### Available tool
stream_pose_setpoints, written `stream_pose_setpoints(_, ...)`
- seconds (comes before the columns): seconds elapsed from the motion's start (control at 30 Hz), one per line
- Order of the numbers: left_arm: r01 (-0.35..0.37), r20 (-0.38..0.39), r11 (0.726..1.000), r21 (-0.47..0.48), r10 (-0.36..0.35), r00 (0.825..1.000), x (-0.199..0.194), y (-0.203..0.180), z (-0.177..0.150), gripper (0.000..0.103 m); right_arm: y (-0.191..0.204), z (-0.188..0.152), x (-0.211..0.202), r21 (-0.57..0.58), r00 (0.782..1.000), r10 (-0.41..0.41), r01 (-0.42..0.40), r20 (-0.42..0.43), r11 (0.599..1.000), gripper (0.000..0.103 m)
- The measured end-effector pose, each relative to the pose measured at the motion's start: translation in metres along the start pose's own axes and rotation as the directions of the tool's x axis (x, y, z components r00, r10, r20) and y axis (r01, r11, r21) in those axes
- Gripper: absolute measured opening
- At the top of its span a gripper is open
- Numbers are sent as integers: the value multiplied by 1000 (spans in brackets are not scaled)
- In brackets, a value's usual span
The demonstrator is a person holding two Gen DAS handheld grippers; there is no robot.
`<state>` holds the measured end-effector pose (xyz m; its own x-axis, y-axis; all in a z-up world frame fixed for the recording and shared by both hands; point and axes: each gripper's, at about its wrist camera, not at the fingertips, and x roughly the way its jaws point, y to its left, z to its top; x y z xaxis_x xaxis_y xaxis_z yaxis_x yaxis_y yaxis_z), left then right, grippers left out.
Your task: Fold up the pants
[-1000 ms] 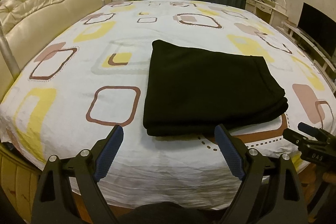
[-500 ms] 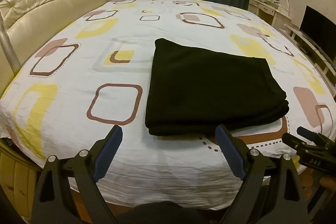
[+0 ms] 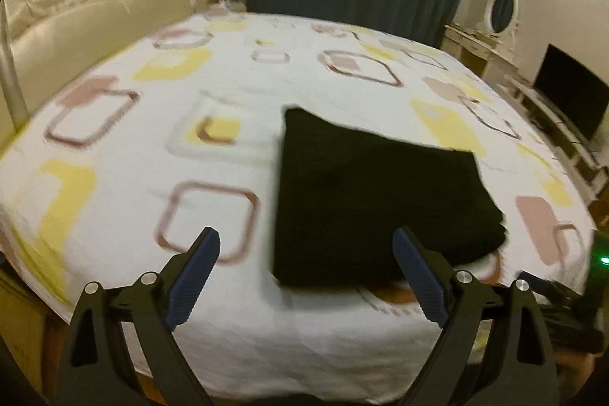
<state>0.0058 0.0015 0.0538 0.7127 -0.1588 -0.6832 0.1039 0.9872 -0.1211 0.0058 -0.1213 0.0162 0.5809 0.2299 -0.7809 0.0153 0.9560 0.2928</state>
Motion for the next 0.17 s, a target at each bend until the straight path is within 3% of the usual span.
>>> stream_pose_setpoints(0.07, 19, 1, 1000, -4, -19, 1000, 8, 12, 14, 91, -1, 12, -4, 3, 1000, 20, -21, 18, 1000, 92)
stream_pose_setpoints(0.17, -70, -20, 997, -24, 70, 997, 42, 42, 41, 91, -13, 49, 0, 6, 998, 14, -14, 61, 1000, 94)
